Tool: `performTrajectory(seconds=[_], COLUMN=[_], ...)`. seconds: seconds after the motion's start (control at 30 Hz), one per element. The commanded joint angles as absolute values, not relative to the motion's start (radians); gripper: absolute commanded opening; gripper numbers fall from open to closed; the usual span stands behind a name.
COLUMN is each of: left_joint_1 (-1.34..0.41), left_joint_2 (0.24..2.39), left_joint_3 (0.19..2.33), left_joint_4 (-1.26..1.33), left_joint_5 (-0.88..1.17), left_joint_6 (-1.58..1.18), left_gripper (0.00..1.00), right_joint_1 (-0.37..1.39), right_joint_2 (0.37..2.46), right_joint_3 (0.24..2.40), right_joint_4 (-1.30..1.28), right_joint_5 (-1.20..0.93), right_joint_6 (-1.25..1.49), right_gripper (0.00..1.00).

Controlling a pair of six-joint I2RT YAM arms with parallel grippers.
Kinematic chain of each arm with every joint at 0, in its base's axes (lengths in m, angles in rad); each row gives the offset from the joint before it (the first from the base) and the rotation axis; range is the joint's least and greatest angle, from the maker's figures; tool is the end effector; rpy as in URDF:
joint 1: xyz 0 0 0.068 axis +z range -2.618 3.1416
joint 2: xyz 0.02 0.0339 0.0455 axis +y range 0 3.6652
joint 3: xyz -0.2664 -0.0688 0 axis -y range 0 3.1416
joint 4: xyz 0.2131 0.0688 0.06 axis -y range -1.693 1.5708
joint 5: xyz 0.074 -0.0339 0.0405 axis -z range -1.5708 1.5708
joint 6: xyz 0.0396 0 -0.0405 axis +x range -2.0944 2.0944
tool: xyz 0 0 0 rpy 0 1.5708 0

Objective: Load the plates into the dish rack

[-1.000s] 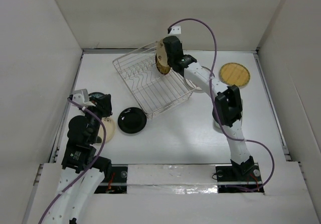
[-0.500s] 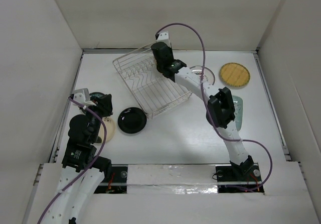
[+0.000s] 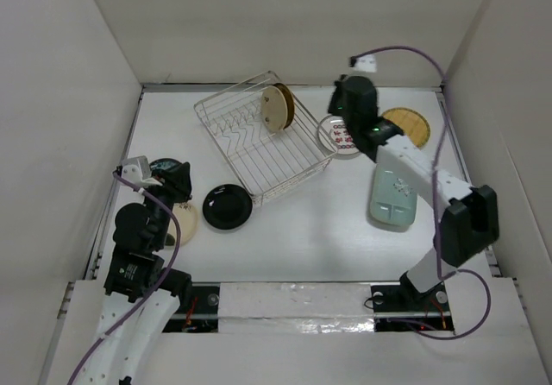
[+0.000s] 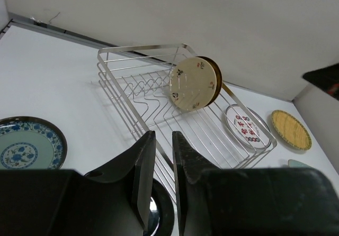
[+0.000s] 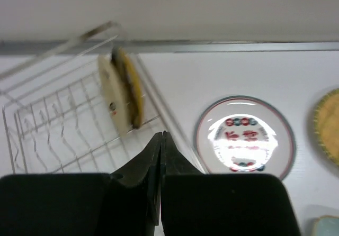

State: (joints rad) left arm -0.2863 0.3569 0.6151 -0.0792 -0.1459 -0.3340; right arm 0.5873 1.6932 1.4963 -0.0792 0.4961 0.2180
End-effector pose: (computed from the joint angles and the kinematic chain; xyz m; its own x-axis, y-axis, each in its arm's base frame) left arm 0.0711 -0.0149 0.3391 0.1148 -0.3719 -0.9212 0.1903 0.9183 -0.3470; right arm 0.3251 0.1937 0.3654 -0.2445 0.0657 -0.9674 -0.0545 0.9952 0.0814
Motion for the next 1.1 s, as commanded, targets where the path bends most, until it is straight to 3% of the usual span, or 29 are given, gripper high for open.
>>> performTrajectory(seconds=[0.0,0.03,0.13,0.17,0.23,0.5,0.73,0.83,0.97,1.07], left_joint_1=[-0.29,-0.29,-0.29,-0.29,-0.29,-0.29,-0.29,-0.29,-0.29,-0.29], left_joint_2=[0.334,0.333,0.324,0.321,0.319,0.325,0.339,0.342,0.344,0.348], left_joint_3=[0.611,0.611,0.609,0.609,0.611,0.609,0.612,0.615,0.617,0.617], left_joint_4=[-0.037,-0.037,-0.038,-0.037,-0.038,-0.04,-0.044,-0.043,-0.046,-0.046], left_joint_5=[-0.138,-0.134,-0.132,-0.133,-0.13,-0.135,-0.15,-0.155,-0.164,-0.166], left_joint_6=[-0.325,-0.327,-0.327,-0.327,-0.328,-0.327,-0.322,-0.322,-0.321,-0.321], left_gripper=[0.17,0.17,0.17,0.17,0.17,0.17,0.17,0.18,0.17,0.17], right_joint_1=[0.348,0.31,0.208,0.186,0.122,0.046,0.017,0.008,-0.021,-0.021], right_joint_2=[1.591,1.563,1.563,1.586,1.626,1.879,1.951,1.968,1.973,1.928], right_joint_3=[1.294,1.252,1.143,1.128,1.1,1.135,1.13,1.15,1.135,1.102], right_joint_4=[0.066,0.078,0.089,0.098,0.115,0.21,0.261,0.249,0.29,0.308], right_joint_5=[0.272,0.234,0.187,0.184,0.129,-0.112,-0.133,-0.166,-0.196,-0.152], right_joint_6=[0.449,0.478,0.538,0.546,0.575,0.665,0.744,0.761,0.808,0.815], right_gripper=[0.0,0.0,0.25,0.39,0.46,0.49,0.51,0.46,0.0,0.0])
